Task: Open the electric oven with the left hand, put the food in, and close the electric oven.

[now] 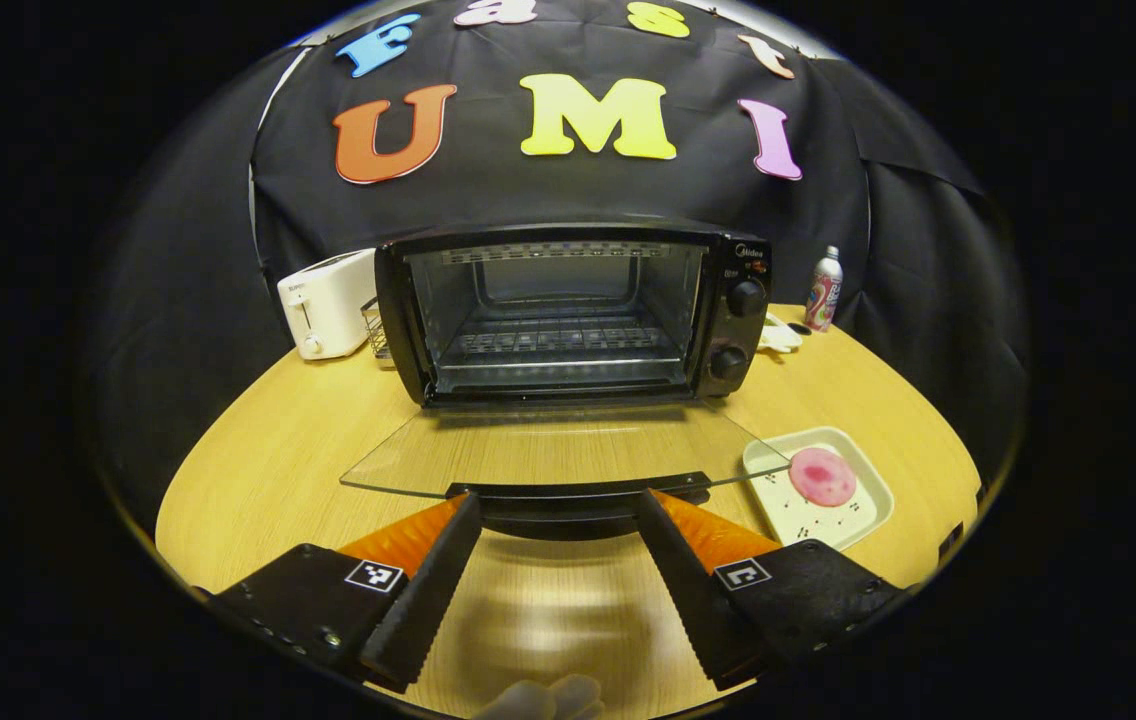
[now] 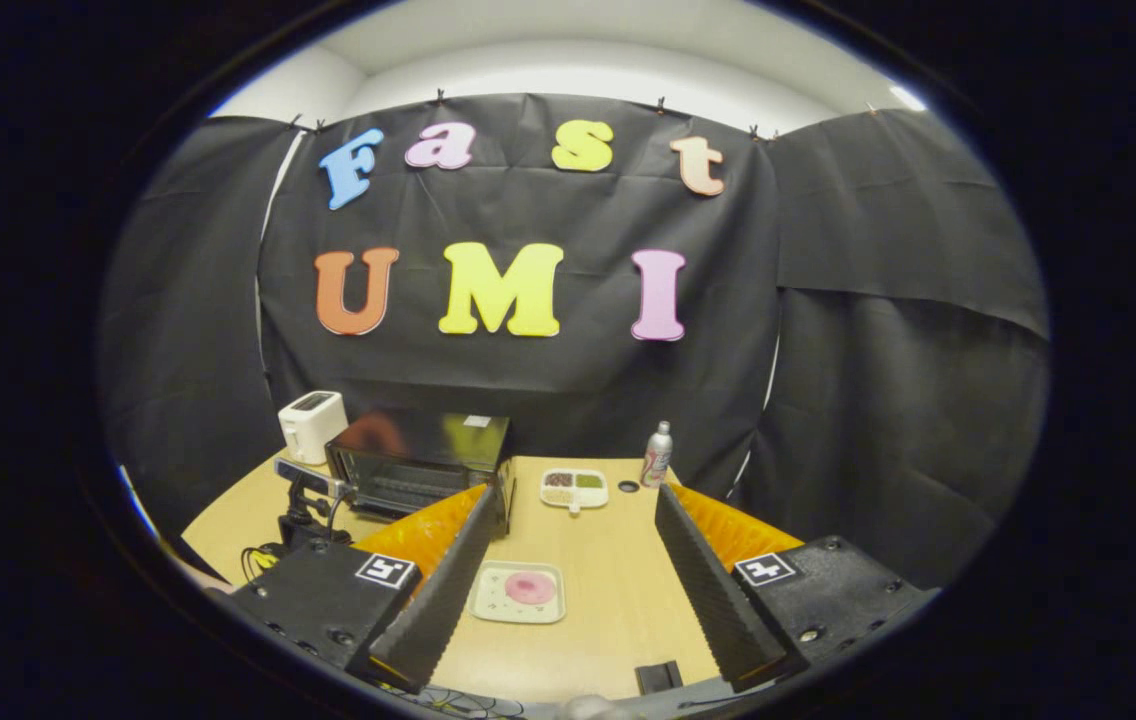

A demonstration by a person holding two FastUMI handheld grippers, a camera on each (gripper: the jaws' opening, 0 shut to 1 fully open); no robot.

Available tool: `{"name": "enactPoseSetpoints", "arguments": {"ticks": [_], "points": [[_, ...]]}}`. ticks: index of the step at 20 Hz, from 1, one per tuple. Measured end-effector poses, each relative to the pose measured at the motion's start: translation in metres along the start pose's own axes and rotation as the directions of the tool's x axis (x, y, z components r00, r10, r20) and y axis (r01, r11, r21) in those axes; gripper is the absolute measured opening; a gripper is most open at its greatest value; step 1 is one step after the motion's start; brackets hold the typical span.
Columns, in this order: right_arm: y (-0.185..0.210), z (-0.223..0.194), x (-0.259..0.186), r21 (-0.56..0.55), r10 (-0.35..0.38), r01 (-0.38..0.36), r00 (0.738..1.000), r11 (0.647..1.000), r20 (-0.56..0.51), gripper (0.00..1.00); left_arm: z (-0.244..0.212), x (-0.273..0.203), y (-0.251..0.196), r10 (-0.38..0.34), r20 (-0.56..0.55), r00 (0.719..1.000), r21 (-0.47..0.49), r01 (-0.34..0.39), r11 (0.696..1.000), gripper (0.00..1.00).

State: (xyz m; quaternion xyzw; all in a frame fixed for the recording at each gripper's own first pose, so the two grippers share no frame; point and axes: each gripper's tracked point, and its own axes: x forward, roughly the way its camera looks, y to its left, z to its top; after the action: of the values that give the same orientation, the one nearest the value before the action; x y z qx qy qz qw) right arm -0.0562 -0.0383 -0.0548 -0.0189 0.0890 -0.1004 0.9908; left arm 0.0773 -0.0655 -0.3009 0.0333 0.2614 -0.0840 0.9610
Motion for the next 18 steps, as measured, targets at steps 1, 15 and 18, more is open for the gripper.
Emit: {"name": "enactPoseSetpoints", "arguments": {"ticks": [1, 15, 18], "points": [[0.0, -0.004, 0.0, 0.001, -0.002, 0.002, 1.0, 1.0, -0.009, 0.97, -0.006, 0.001, 0.001, 0.002, -0.014, 1.0, 0.013, -0.002, 1.0, 0.97], [-0.009, -0.054, 0.019, 0.035, -0.005, 0.009, 0.993, 0.999, -0.118, 1.0, -0.019, 0.0, 0.006, -0.034, -0.062, 0.997, -0.051, 0.031, 0.998, 0.97], [-0.01, -0.088, 0.041, 0.039, 0.028, -0.021, 0.981, 0.999, -0.191, 0.94, 0.0, -0.024, 0.016, -0.027, -0.012, 1.0, -0.058, 0.026, 0.998, 0.96]]}}
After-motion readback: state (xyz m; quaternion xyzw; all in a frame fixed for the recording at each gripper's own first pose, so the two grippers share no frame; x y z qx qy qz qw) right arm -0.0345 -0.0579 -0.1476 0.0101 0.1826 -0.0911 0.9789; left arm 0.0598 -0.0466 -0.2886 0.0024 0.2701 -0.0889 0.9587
